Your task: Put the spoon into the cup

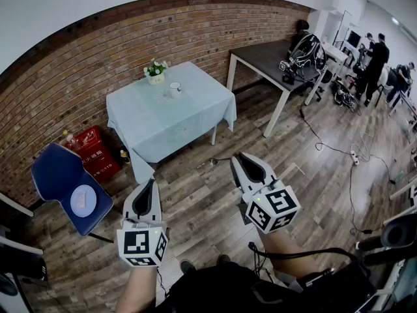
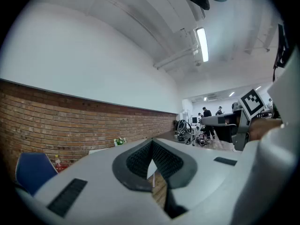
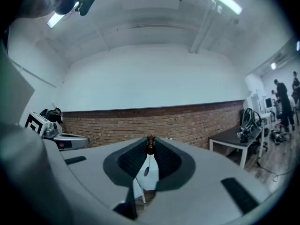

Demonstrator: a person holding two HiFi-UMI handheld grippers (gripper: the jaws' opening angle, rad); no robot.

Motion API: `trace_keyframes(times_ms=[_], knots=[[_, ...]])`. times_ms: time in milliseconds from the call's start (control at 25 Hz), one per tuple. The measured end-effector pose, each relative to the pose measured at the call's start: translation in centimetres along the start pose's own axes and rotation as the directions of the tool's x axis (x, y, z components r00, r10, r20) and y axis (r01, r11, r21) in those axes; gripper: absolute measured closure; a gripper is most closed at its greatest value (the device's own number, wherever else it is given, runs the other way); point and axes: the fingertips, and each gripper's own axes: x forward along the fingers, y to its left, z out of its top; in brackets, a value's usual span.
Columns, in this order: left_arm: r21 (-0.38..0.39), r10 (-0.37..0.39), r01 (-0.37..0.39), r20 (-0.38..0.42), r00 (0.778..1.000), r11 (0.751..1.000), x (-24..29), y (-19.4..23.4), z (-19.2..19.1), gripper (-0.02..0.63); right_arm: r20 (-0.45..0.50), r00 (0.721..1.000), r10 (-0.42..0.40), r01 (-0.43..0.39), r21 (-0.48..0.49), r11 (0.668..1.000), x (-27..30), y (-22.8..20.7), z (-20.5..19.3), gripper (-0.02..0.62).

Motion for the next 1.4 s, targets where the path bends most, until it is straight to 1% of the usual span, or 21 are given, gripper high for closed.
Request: trace_keyframes(times_ms=[520, 680, 840, 1040, 1400], knots=[[0.001, -0.012, 0.012, 0.011, 1.0, 1.0, 0.6, -0.4, 0.3, 0.597, 0.015, 1.0, 0.002, -0.002, -0.015, 1.0, 0.2, -0.3, 0.5, 0.538], [0.001, -0.014, 0.014, 0.009, 1.0, 1.0, 0.6, -0.2, 0.3, 0.597, 0.038, 0.999, -0.007, 0.007, -0.003, 1.0, 0.3, -0.4, 0.9, 0.538], [-0.005, -0.021, 0.021, 0.007, 1.0, 1.0, 0.4, 0.0, 0.0, 0.597, 0.052, 0.999, 0.004, -0.003, -0.006, 1.0, 0.4, 0.2, 1.2, 0.537], [-0.006, -0.041, 0.041, 0.022, 0.999, 0.999, 0.2, 0.4, 0.3, 0.597, 0.048, 0.999, -0.003, 0.003, 0.008, 1.0, 0.5, 0.9, 1.0, 0.538], [-0.027, -0.062, 0.063, 0.034, 0.997, 0.998, -1.1, 3.3, -0.2, 0.597, 0.051, 0.998, -0.031, 0.031, 0.002, 1.0, 1.3, 3.6, 0.8, 0.537]])
